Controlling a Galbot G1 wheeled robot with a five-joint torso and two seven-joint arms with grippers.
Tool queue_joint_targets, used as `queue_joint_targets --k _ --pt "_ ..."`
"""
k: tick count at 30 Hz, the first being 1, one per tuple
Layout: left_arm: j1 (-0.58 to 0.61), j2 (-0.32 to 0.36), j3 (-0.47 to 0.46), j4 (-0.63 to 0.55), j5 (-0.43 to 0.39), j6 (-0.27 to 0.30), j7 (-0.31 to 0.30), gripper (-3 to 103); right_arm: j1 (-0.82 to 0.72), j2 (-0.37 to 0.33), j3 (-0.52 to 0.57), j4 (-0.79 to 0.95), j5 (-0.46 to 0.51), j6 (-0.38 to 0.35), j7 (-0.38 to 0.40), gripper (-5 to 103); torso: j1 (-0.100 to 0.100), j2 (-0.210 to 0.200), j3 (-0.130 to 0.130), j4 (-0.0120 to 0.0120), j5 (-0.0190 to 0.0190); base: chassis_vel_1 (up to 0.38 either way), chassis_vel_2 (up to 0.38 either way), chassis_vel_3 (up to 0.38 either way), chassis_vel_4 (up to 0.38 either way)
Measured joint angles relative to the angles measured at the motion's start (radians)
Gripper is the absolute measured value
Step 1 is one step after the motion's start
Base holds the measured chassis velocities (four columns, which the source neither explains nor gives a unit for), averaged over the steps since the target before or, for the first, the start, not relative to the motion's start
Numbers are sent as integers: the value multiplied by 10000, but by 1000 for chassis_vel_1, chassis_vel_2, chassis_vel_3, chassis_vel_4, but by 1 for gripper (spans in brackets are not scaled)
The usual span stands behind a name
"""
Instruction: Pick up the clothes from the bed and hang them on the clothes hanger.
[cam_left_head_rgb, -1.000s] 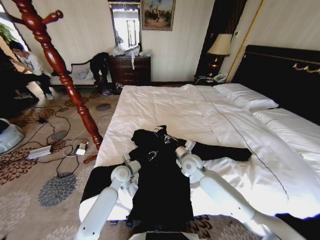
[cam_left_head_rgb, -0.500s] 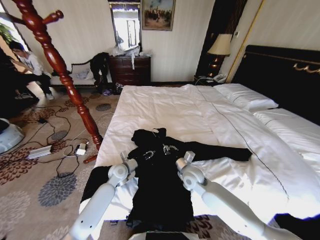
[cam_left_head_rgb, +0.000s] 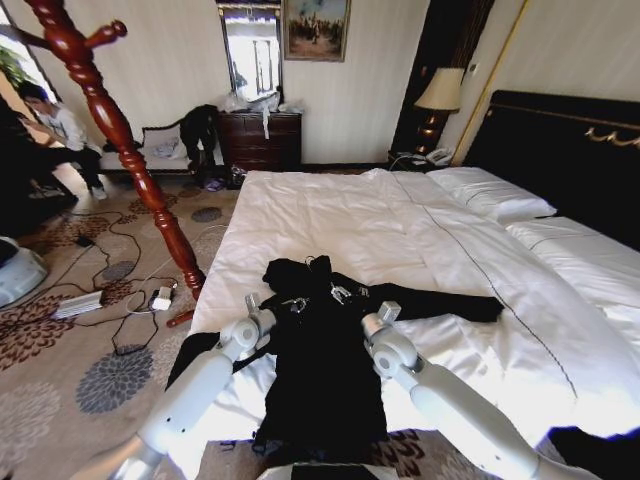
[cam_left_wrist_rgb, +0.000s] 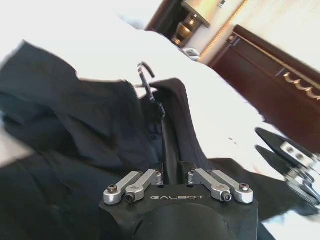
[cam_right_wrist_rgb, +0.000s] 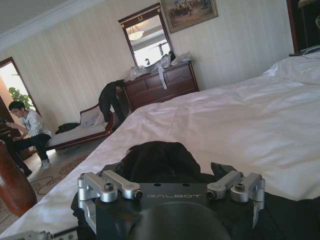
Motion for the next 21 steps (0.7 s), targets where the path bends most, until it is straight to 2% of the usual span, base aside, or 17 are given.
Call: queue_joint_targets --k 1,2,3,4,6,7,9,10,12,13,16,17,18,20,21 --pt "13 63 0 -21 253 -107 -145 18 -74 29 45 12 -67 -32 0 99 0 0 -1 1 2 0 0 0 0" --pt "13 63 0 -21 253 -107 -145 18 -74 29 45 12 -67 -32 0 99 0 0 -1 1 2 0 0 0 0" --pt "29 138 3 -29 536 -222 -241 23 -160 59 104 44 -119 -72 -1 100 0 -1 1 2 4 0 0 0 0" --pt "45 231 -5 -122 912 -390 -272 23 -237 95 159 81 -135 -160 0 100 1 -1 2 2 3 0 0 0 0" --pt "63 424 -64 -364 1482 -588 -241 34 -301 127 212 130 -137 -291 31 100 0 -1 1 0 2 0 0 0 0" --pt "63 424 -64 -364 1482 -588 -241 34 -301 127 212 130 -137 -291 31 100 0 -1 1 0 2 0 0 0 0" --pt "77 704 -91 -709 2043 -822 -120 44 -329 138 250 137 -137 -415 114 100 0 -1 0 2 3 0 0 0 0" --pt "92 777 -99 -801 2169 -880 -107 50 -329 138 257 135 -137 -425 135 100 0 -1 1 0 2 0 0 0 0" --pt "145 873 -137 -942 2339 -945 -113 50 -322 137 257 134 -129 -432 151 100 1 -1 1 -2 1 0 0 0 0" --pt "221 953 -228 -1089 2424 -1000 -168 56 -301 135 255 134 -99 -434 157 100 1 -1 1 -2 1 0 0 0 0" --pt "493 1221 -859 -1650 2425 -1016 -699 72 -190 172 173 245 284 -419 151 100 0 -1 0 0 0 0 0 0 0" --pt "493 1221 -859 -1650 2425 -1016 -699 72 -190 172 173 245 284 -419 151 100 0 -1 0 0 0 0 0 0 0" --pt "510 1338 -978 -1742 2452 -1001 -962 77 -155 209 149 289 459 -422 139 100 -1 0 0 1 0 0 0 0 0" --pt "457 1620 -1167 -1798 2796 -842 -2034 88 -29 310 17 380 642 -698 122 100 0 0 0 1 1 0 0 0 0" --pt "457 1620 -1167 -1798 2796 -842 -2034 88 -29 310 17 380 642 -698 122 100 0 0 0 1 1 0 0 0 0"
